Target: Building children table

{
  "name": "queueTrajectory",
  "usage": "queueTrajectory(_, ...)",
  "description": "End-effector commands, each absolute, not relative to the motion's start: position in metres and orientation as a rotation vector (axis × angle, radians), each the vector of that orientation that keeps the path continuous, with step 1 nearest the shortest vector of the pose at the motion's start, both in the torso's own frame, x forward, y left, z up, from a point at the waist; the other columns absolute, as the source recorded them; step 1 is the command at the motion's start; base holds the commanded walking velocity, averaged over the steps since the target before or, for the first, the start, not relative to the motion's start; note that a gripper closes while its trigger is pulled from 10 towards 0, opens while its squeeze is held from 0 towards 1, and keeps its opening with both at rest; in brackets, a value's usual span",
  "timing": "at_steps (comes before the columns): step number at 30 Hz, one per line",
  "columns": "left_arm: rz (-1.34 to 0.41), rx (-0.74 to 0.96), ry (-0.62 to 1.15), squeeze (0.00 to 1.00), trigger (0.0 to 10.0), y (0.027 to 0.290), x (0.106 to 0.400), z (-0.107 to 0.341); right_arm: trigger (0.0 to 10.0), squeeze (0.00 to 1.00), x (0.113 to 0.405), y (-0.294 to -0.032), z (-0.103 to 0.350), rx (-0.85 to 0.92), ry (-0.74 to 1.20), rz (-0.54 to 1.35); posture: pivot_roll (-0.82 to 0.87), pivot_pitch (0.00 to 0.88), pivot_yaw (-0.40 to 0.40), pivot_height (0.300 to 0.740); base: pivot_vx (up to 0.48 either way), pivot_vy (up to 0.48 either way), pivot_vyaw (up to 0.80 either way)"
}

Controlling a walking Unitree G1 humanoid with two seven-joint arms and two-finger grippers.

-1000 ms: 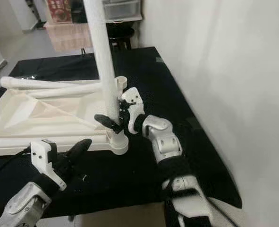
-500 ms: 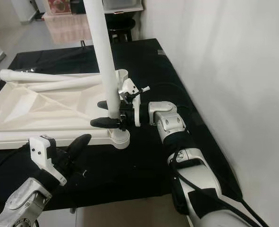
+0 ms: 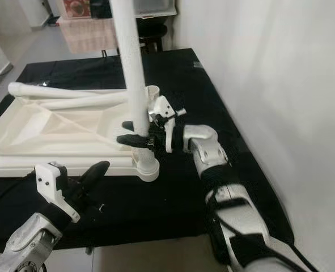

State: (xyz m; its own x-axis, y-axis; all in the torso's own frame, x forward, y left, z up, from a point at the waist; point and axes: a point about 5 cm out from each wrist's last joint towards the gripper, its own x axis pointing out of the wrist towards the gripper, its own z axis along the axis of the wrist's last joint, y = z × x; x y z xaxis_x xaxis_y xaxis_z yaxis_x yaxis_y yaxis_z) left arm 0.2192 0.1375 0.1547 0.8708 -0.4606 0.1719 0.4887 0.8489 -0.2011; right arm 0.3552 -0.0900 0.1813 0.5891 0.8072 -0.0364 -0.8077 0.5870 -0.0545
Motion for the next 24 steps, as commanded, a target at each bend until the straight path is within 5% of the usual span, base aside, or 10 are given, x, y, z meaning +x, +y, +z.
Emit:
queueTrajectory(1, -0.499, -0.239, -0.109, 0.0, 10.0, 0.141, 0.217, 0.154, 0.0, 0.0, 0.341, -0.093, 0.148, -0.108, 0.13, 0.737, -0.09, 0.11, 0.031, 0.74, 0.0, 0.0, 0.0)
queueTrajectory(3, -0.5, -0.232, -0.106, 0.0, 10.0, 0.141, 0.217, 0.154, 0.0, 0.0, 0.316, -0.078, 0.148, -0.07, 0.094, 0.616, -0.09, 0.113, 0.039, 0.74, 0.0, 0.0, 0.0)
queueTrajectory(9, -0.513, -0.233, -0.098, 0.0, 10.0, 0.141, 0.218, 0.153, 0.0, 0.0, 0.328, -0.083, 0.15, -0.093, 0.074, 0.61, -0.1, 0.094, 0.043, 0.74, 0.0, 0.0, 0.0)
queueTrajectory(10, -0.515, -0.234, -0.098, 0.0, 10.0, 0.14, 0.218, 0.152, 7.7, 0.0, 0.331, -0.082, 0.15, -0.105, 0.087, 0.617, -0.1, 0.091, 0.04, 0.74, 0.0, 0.0, 0.0)
queueTrajectory(11, -0.515, -0.234, -0.098, 0.0, 10.0, 0.14, 0.218, 0.152, 7.7, 0.0, 0.331, -0.082, 0.15, -0.105, 0.087, 0.617, -0.1, 0.091, 0.04, 0.74, 0.0, 0.0, 0.0)
queueTrajectory(12, -0.512, -0.233, -0.099, 0.0, 10.0, 0.14, 0.218, 0.152, 10.0, 0.0, 0.332, -0.081, 0.151, -0.091, 0.095, 0.649, -0.1, 0.089, 0.041, 0.74, 0.0, 0.0, 0.0)
queueTrajectory(13, -0.512, -0.233, -0.099, 0.0, 10.0, 0.14, 0.218, 0.152, 10.0, 0.0, 0.332, -0.081, 0.151, -0.091, 0.095, 0.649, -0.1, 0.089, 0.041, 0.74, 0.0, 0.0, 0.0)
queueTrajectory(14, -0.506, -0.23, -0.101, 0.0, 10.0, 0.14, 0.218, 0.152, 10.0, 1.0, 0.332, -0.079, 0.153, -0.086, 0.102, 0.686, -0.1, 0.087, 0.038, 0.74, 0.0, 0.0, 0.0)
queueTrajectory(24, -0.505, -0.227, -0.098, 0.0, 10.0, 0.138, 0.219, 0.15, 10.0, 1.0, 0.347, -0.08, 0.184, -0.035, 0.038, 1.095, -0.08, 0.066, 0.034, 0.74, 0.0, 0.0, 0.0)
